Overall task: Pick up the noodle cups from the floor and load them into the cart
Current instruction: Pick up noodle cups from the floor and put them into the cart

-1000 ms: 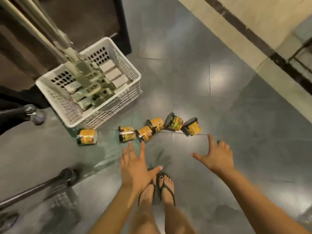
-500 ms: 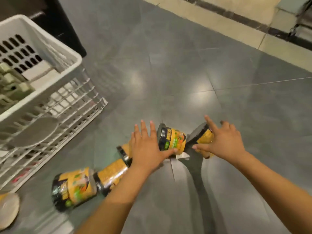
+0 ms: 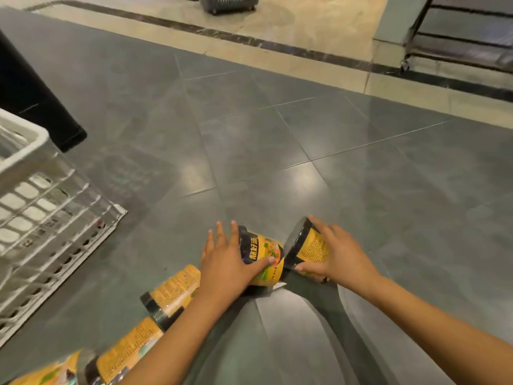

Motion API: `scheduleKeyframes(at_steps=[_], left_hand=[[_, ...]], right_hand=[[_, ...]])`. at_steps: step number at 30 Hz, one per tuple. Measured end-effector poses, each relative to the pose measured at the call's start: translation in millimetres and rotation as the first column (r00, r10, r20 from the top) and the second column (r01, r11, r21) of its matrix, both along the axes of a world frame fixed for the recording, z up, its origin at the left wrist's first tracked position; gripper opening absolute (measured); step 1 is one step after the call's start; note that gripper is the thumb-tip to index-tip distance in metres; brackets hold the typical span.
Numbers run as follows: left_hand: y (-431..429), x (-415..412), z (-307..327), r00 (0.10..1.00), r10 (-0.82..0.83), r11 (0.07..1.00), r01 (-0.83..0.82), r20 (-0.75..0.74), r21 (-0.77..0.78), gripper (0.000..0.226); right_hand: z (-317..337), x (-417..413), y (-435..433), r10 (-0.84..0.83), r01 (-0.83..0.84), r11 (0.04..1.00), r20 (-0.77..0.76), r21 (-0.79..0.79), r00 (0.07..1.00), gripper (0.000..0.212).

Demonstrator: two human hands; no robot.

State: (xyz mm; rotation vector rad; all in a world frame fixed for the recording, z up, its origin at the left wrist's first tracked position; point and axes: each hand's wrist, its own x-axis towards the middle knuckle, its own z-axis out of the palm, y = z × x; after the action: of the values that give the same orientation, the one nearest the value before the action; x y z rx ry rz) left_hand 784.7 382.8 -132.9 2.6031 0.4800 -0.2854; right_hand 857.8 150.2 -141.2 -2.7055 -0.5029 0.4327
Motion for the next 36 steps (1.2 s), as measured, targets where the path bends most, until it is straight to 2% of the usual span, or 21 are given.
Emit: scheduleKeyframes(at_steps=[6, 9, 12, 16, 19, 21, 23, 25, 28, 32, 36], left_hand=[[-21, 1, 4, 0.970, -0.239, 0.971, 0.240, 0.030, -0.009, 0.109], [-33, -5, 5, 0.942, -0.335, 0.942, 0.334, 0.025, 0.029, 0.098], [-44, -8, 4, 0.915, -0.404, 0.911, 0.402, 0.010, 0.089, 0.090], [-55, -10, 5, 0.878, -0.478, 0.863, 0.476, -0.027, 0.171, 0.091], [-60, -14, 1, 0.859, -0.511, 0.828, 0.505, -0.043, 0.243, 0.090], [-63, -18, -4, 0.842, -0.539, 0.803, 0.522, -0.023, 0.288, 0.090], [-69, -19, -2, 0.829, -0.558, 0.776, 0.536, -0.034, 0.332, 0.090], [-72, -19, -3, 0.838, -0.544, 0.790, 0.523, -0.028, 0.321, 0.091], [-75, -20, -7, 0.836, -0.547, 0.783, 0.526, -0.037, 0.333, 0.092], [-74, -19, -10, 0.842, -0.539, 0.787, 0.515, -0.027, 0.341, 0.095], [-69, -19, -7, 0.869, -0.495, 0.833, 0.469, 0.017, 0.294, 0.101]], right_hand=[[-9, -27, -39, -0.107, 0.109, 0.974, -0.019, 0.199, 0.994, 0.112], [-12, -39, -53, -0.222, 0.236, 0.945, -0.088, 0.225, 0.971, 0.118], [-16, -46, -66, -0.271, 0.294, 0.921, -0.119, 0.256, 0.955, 0.108], [-19, -54, -85, -0.366, 0.403, 0.857, -0.172, 0.322, 0.915, 0.097], [-12, -63, -95, -0.398, 0.489, 0.785, -0.296, 0.381, 0.869, 0.091], [-12, -70, -105, -0.396, 0.520, 0.760, -0.357, 0.389, 0.846, 0.096], [-12, -77, -116, -0.410, 0.536, 0.739, -0.358, 0.409, 0.839, 0.112], [-8, -83, -124, -0.416, 0.544, 0.729, -0.362, 0.415, 0.834, 0.122], [-5, -91, -131, -0.386, 0.499, 0.785, -0.341, 0.366, 0.857, 0.135], [5, -94, -129, -0.324, 0.392, 0.900, -0.310, 0.189, 0.894, 0.148], [23, -85, -112, -0.219, 0.209, 0.974, -0.123, -0.086, 0.968, 0.152]])
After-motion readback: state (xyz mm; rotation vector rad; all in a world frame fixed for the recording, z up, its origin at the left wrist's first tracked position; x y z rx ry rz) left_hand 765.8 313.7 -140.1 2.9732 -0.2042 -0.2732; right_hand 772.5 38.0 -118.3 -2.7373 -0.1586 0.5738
